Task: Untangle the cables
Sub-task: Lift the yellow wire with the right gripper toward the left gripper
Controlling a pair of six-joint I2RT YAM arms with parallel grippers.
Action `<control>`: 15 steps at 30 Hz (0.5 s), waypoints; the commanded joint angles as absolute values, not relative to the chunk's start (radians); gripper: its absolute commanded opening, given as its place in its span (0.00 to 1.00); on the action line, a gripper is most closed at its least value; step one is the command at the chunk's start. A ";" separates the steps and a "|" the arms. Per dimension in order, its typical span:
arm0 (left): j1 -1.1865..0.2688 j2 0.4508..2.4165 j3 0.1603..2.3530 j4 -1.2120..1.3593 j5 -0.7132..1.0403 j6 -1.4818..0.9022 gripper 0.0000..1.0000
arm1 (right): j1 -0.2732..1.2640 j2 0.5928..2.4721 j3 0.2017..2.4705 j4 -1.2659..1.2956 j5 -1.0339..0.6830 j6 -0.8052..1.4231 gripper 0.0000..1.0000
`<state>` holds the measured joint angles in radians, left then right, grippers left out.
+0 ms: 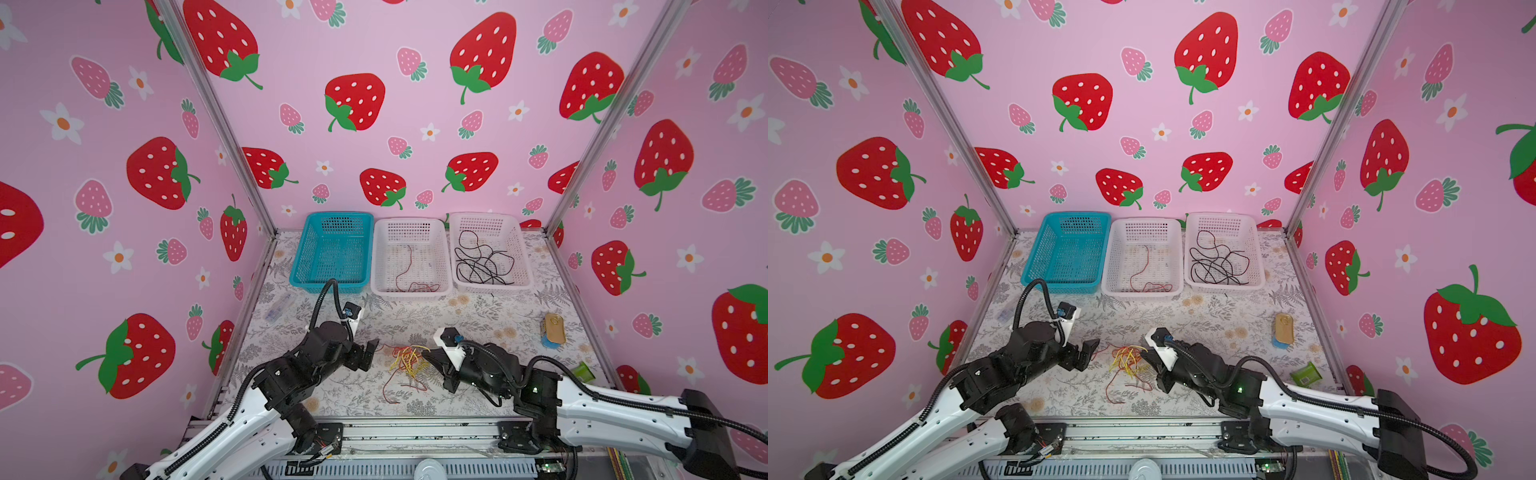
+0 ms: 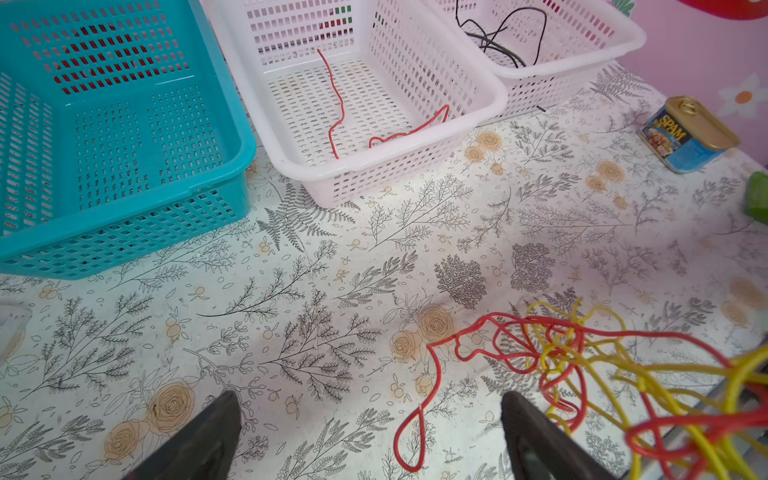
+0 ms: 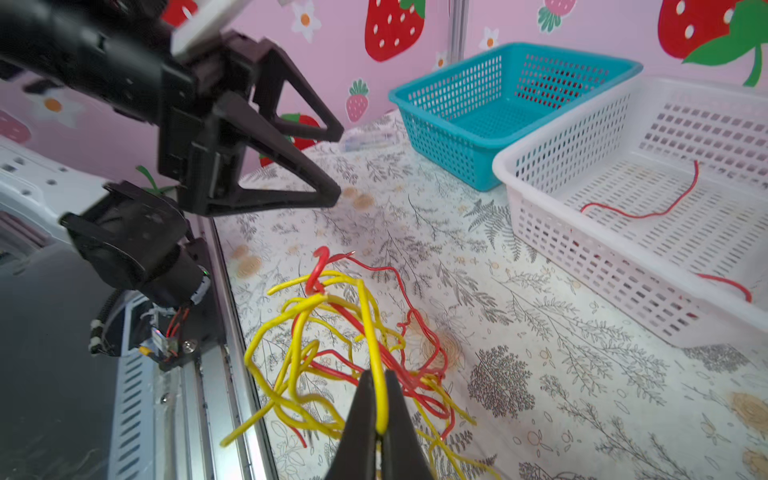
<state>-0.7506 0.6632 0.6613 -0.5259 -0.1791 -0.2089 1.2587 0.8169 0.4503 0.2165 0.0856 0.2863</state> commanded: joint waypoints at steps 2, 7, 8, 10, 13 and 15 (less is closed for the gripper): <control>-0.746 0.668 0.756 -0.534 -0.096 -0.298 0.99 | 1.162 0.706 0.408 0.325 -0.103 0.334 0.00; -0.746 0.663 0.757 -0.490 0.043 -0.440 0.99 | 0.995 0.601 0.342 0.444 -0.321 0.472 0.00; -0.746 0.654 0.740 -0.471 0.058 -0.470 0.99 | 0.966 0.595 0.335 0.465 -0.369 0.499 0.00; -0.746 0.639 0.700 -0.420 0.075 -0.523 0.99 | 0.926 0.592 0.331 0.497 -0.454 0.533 0.00; -0.746 0.610 0.643 -0.355 0.059 -0.612 0.99 | 0.903 0.588 0.330 0.530 -0.528 0.564 0.00; -0.746 0.580 0.593 -0.285 0.069 -0.705 0.99 | 0.897 0.582 0.328 0.537 -0.538 0.573 0.00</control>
